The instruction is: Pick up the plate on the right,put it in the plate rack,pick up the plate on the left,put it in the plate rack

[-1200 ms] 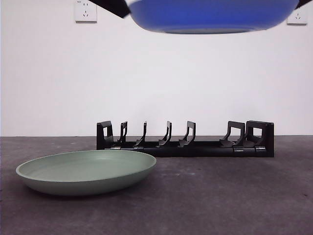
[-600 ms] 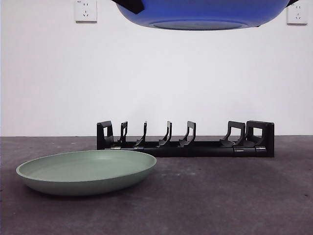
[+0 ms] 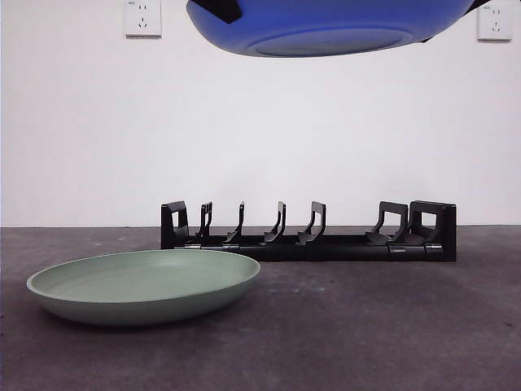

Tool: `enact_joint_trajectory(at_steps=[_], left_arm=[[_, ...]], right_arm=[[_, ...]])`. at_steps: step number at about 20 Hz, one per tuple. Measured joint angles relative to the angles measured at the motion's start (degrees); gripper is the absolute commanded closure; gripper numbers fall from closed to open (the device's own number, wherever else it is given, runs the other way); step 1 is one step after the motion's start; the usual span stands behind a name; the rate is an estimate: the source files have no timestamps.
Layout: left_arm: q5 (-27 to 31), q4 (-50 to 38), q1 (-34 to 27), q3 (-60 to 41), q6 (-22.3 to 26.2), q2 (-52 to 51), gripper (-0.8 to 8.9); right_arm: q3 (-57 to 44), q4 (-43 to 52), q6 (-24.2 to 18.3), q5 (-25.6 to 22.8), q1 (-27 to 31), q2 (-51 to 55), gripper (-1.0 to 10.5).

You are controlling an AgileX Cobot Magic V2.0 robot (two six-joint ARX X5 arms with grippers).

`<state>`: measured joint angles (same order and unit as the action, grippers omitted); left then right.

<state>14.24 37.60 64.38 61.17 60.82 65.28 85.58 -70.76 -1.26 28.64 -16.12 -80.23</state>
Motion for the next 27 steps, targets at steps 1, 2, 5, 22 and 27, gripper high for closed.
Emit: enact_joint_trajectory(at_steps=[1, 2, 5, 22, 27], left_arm=[[-0.04, 0.13, 0.0, 0.0, -0.11, 0.0, 8.21], [-0.24, 0.22, 0.0, 0.0, -0.68, 0.0, 8.21], [0.0, 1.14, -0.02, 0.0, -2.1, 0.02, 8.21], [-26.43, -27.52, -17.16, 0.0, -35.71, 1.62, 8.21], [-32.98, -35.74, -24.85, 0.0, -45.24, 4.94, 8.2]], right_arm=[[0.0, 0.66, 0.0, 0.22, 0.0, 0.0, 8.0], [0.02, 1.53, -0.02, 0.61, 0.0, 0.0, 6.8], [0.04, 2.69, 0.0, 2.84, 0.0, 0.04, 5.4], [23.39, 0.09, -0.35, -8.92, 0.0, 14.49, 5.4], [23.1, -6.78, -2.05, -9.14, 0.0, 16.0, 5.4]])
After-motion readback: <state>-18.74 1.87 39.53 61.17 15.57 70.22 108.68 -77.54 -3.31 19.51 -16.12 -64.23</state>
